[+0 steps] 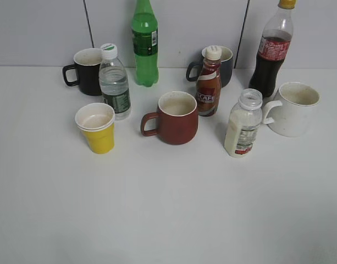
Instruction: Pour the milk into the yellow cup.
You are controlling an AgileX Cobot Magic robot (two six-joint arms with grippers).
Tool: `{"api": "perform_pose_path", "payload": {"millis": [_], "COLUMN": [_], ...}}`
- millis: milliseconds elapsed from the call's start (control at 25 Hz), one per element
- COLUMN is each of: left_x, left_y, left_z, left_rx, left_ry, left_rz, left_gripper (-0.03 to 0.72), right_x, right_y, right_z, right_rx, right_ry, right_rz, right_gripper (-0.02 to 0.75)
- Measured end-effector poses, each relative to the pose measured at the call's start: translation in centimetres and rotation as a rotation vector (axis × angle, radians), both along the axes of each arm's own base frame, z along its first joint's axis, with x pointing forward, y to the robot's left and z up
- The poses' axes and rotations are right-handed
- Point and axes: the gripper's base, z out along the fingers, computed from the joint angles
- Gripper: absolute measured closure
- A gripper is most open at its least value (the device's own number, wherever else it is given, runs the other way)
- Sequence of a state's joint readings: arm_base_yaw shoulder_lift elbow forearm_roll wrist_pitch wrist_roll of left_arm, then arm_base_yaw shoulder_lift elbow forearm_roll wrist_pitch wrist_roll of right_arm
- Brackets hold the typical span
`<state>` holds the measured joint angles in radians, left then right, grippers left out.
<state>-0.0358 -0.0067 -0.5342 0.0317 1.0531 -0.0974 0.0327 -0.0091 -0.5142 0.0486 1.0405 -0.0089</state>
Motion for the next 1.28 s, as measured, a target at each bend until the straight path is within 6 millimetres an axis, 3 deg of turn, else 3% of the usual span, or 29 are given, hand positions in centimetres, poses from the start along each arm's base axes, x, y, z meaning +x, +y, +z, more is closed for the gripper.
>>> {"api": "perform_pose_path", "payload": {"millis": [560,760,920,960,1280], "left_x": [0.0,0.6,2.5,4.7,13.8], "left_y": [-0.1,-0.2,-0.3,-0.6,-1.9], "left_z": [0.0,2.0,3.1,3.3,2.5], "left_rx": [-0.011,-0.028,-0.02,-0.023,-0.03], "left_ry": [-0.001,-0.145,-0.243,-0.302,-0.5], "left_rz": [-0.021,-0.092,-0.097,-0.101,-0.12], "left_gripper": [0.446,0.446,0.446,0.446,0.446], "right_x": [0.0,0.1,1.6,2.2,8.7], "right_y": [0.3,0.3,0.3,0.3,0.8], "right_z": [0.1,2.0,2.2,2.2,2.9], "right_rx": [0.029,0.006,0.003,0.0,-0.086], "right_ry": [-0.01,-0.178,-0.228,-0.241,-0.289], "right_rz": [0.025,0.033,0.03,0.034,0.087], "right_gripper": [0.151,0.151,0.151,0.151,0.151]}}
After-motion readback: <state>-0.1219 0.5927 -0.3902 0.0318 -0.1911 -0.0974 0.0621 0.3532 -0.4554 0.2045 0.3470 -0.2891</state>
